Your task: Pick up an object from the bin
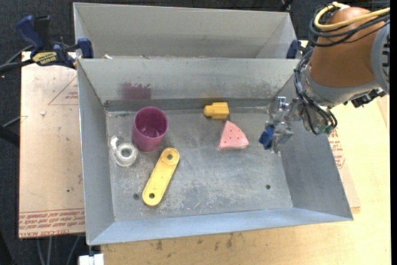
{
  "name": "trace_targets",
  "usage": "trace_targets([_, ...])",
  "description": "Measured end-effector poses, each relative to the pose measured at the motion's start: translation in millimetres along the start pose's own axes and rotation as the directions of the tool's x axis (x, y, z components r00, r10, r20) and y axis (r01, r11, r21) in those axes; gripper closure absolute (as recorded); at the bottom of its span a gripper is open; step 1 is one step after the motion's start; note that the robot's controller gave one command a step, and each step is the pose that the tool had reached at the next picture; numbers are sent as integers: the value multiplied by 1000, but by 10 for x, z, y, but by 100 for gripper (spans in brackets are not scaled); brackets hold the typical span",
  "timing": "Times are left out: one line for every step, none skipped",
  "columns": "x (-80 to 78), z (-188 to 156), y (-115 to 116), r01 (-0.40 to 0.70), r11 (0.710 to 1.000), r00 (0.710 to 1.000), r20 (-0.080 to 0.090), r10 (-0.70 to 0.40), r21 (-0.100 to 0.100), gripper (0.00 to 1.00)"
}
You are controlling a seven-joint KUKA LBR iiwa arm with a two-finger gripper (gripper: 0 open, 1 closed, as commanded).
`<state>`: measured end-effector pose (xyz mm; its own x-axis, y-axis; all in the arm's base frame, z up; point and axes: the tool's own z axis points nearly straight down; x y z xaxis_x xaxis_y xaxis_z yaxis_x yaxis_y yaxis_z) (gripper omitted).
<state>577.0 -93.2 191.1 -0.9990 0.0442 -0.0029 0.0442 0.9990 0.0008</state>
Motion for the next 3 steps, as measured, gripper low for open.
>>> trace_targets([0, 0, 0, 0, 1000, 1000, 0, 0, 0, 100])
trace_targets([0, 0, 0, 0, 1000, 1000, 0, 0, 0, 100])
trace_targets([0, 0, 0, 0, 1000, 1000, 0, 0, 0, 100])
